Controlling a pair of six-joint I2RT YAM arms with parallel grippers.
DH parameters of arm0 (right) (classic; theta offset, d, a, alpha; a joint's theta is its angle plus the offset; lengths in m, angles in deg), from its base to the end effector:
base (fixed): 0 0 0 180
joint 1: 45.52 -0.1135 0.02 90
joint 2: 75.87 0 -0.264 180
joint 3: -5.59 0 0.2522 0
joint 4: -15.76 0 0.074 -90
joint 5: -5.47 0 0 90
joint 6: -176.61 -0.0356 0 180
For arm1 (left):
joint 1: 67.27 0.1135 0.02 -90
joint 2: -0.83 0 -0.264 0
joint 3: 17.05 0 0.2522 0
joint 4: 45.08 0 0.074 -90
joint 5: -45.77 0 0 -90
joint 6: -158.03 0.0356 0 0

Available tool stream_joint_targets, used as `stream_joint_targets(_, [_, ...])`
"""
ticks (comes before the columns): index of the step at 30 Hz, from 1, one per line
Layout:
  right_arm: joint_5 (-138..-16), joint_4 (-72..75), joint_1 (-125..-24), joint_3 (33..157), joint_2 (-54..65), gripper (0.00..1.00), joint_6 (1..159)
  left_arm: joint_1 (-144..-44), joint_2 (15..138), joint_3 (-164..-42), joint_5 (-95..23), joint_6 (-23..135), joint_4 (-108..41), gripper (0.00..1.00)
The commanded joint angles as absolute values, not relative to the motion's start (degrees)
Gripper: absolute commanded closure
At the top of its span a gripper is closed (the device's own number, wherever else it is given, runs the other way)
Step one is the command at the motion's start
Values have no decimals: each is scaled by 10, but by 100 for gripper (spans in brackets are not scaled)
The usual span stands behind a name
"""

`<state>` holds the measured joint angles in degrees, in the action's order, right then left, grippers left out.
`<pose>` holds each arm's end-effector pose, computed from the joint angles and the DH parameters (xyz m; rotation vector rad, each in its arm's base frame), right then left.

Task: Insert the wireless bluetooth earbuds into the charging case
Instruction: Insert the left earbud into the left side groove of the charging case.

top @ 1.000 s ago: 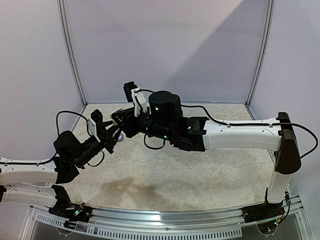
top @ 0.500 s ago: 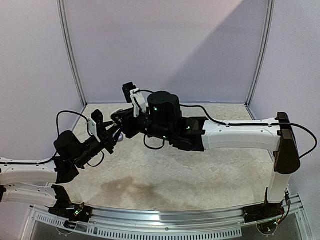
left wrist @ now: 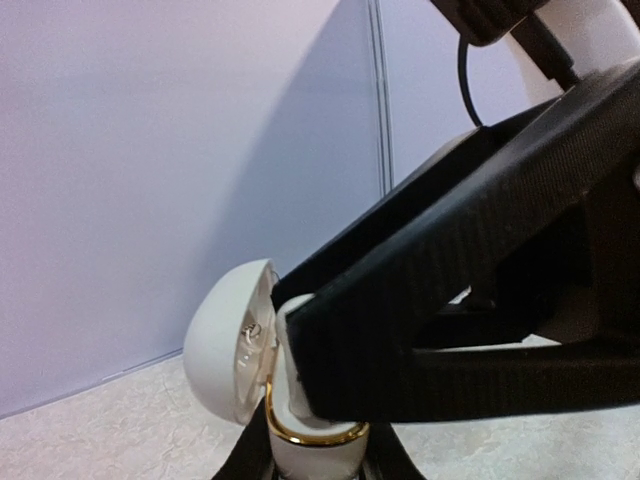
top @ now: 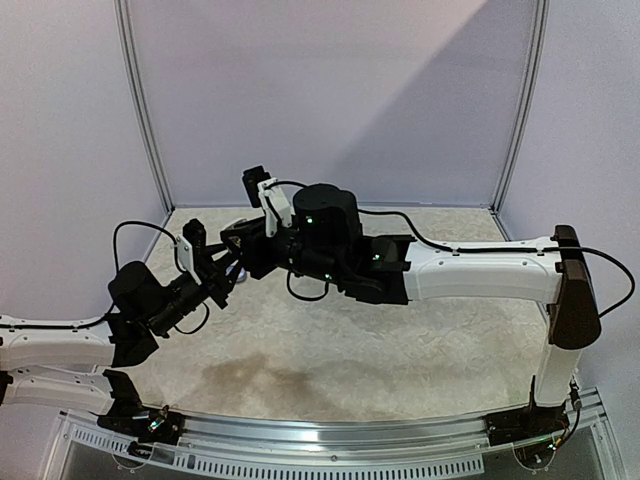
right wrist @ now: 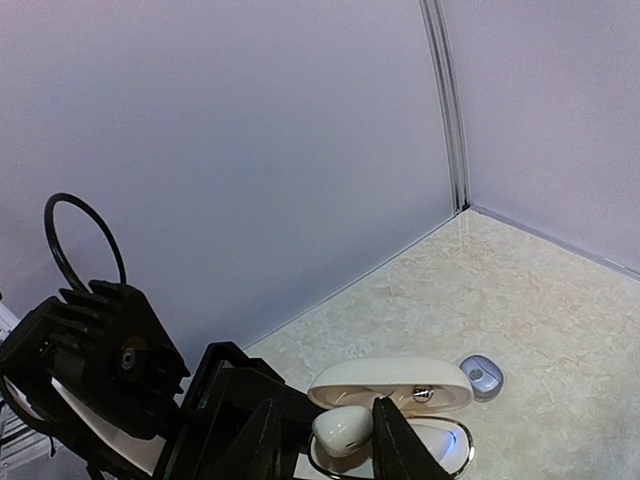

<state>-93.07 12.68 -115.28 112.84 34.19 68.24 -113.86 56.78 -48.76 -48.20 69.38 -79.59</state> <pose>0.1679 0.4402 0.3379 -0.6624 1.6527 1.0193 0.1460 -0.1508 0.2482 0.5222 1.3195 -0.6077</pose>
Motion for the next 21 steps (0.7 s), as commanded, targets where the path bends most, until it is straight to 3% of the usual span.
stream_joint_targets(1, [-952, 83, -1153, 1140, 360, 68, 691, -1133, 562, -498, -466, 683, -826, 100])
stream_joint_targets(21, [-961, 35, -1154, 1163, 359, 50, 726, -1132, 553, -504, -454, 624, -794, 100])
